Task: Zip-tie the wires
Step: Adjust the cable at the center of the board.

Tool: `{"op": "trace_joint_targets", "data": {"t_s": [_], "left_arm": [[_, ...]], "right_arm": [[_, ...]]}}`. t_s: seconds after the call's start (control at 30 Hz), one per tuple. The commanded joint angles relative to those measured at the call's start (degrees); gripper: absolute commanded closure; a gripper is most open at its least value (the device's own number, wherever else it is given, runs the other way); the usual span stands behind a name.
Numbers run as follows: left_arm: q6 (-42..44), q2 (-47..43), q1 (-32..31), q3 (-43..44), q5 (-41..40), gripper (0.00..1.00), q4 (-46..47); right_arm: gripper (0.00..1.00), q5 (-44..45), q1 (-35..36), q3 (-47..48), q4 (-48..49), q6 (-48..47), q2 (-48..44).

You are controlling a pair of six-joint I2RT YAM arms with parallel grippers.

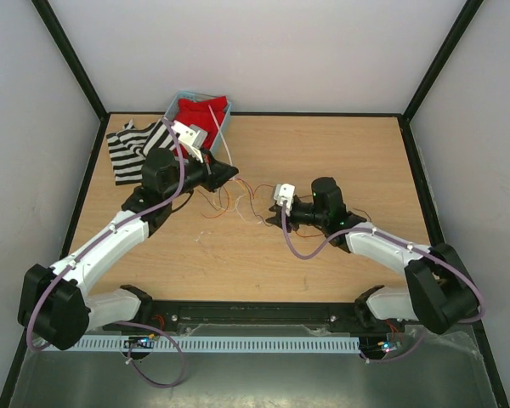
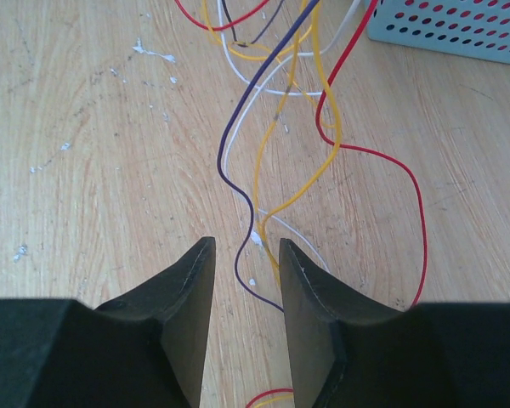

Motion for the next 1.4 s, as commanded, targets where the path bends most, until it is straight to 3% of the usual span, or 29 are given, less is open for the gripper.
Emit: {"op": "trace_joint_targets", "data": {"t_s": [0.0, 0.47, 0.53, 0.77, 1.0, 1.37], "left_arm": [[-0.4, -0.8, 0.5, 1.0, 0.8, 1.0, 0.7], [-0.9, -0.4, 0.5, 1.1, 1.1, 1.0, 0.7], [-1.0, -0.4, 0.5, 1.1, 1.1, 1.0, 0.7], [-1.2, -0.8, 0.7, 0.8, 0.8, 1.0, 0.7], [-2.2, -1.6, 2.1, -0.4, 0.4, 1.0, 0.7], [-2.8, -2.6, 3.5, -1.2, 1.0, 1.0, 0.7]], "right_arm": [[0.54, 0.2, 0.3, 2.5, -1.0, -3.1, 1.0], [0.54, 3.7, 0.4, 3.1, 0.5, -4.8, 2.9], [0.61, 3.4, 0.4, 3.4, 0.4, -4.7, 3.3], [1.0, 5.4, 0.4, 3.2, -1.3, -4.9, 1.5], [1.0, 10.1, -0.3, 0.8, -1.1, -2.7, -5.7], [1.0, 4.0, -8.7, -1.7, 3.6, 5.8, -9.8]]}}
